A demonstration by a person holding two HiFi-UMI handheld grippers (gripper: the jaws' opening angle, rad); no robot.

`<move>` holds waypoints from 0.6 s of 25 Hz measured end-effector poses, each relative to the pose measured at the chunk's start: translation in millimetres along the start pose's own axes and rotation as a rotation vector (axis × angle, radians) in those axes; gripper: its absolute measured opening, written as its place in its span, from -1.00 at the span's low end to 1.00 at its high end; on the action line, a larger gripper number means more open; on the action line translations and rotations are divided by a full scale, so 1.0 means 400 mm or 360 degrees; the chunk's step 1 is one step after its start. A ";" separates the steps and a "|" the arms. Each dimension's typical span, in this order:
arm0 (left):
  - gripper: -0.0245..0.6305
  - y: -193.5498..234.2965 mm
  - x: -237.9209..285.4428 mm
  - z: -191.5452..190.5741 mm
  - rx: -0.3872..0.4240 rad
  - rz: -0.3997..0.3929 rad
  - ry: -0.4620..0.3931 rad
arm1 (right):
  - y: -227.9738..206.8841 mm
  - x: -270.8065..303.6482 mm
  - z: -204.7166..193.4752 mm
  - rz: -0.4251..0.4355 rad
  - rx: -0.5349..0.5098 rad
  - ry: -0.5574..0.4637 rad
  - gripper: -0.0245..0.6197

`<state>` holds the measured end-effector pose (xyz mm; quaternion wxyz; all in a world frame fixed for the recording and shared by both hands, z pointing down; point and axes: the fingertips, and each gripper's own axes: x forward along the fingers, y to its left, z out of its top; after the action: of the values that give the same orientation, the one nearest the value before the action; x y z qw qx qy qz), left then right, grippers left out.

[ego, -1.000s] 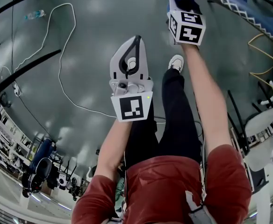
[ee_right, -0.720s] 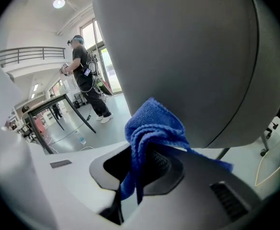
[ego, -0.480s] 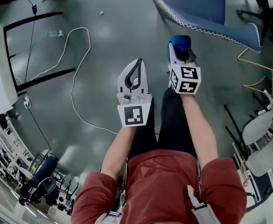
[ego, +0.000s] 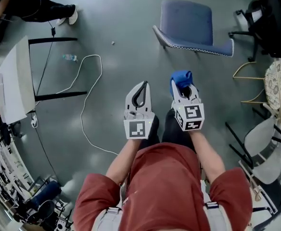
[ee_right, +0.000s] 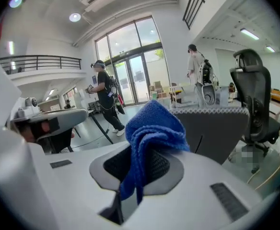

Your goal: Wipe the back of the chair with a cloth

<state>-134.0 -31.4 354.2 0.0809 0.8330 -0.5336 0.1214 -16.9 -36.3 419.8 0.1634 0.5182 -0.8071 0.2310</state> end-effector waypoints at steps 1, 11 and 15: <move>-0.89 -0.011 -0.015 0.023 0.0004 -0.0016 -0.0001 | 0.004 -0.033 0.028 0.0005 -0.0025 -0.0031 -0.74; -0.89 -0.025 -0.148 0.257 0.0057 -0.0069 -0.0126 | 0.054 -0.295 0.302 -0.0042 -0.0198 -0.0381 -0.74; -0.89 -0.009 -0.154 0.360 0.0120 -0.0067 -0.0241 | 0.069 -0.354 0.412 -0.0092 -0.0298 -0.0533 -0.74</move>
<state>-138.9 -14.5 198.7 0.0115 0.8533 -0.5157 0.0763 11.8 -8.1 204.6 0.0809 0.5548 -0.8258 0.0607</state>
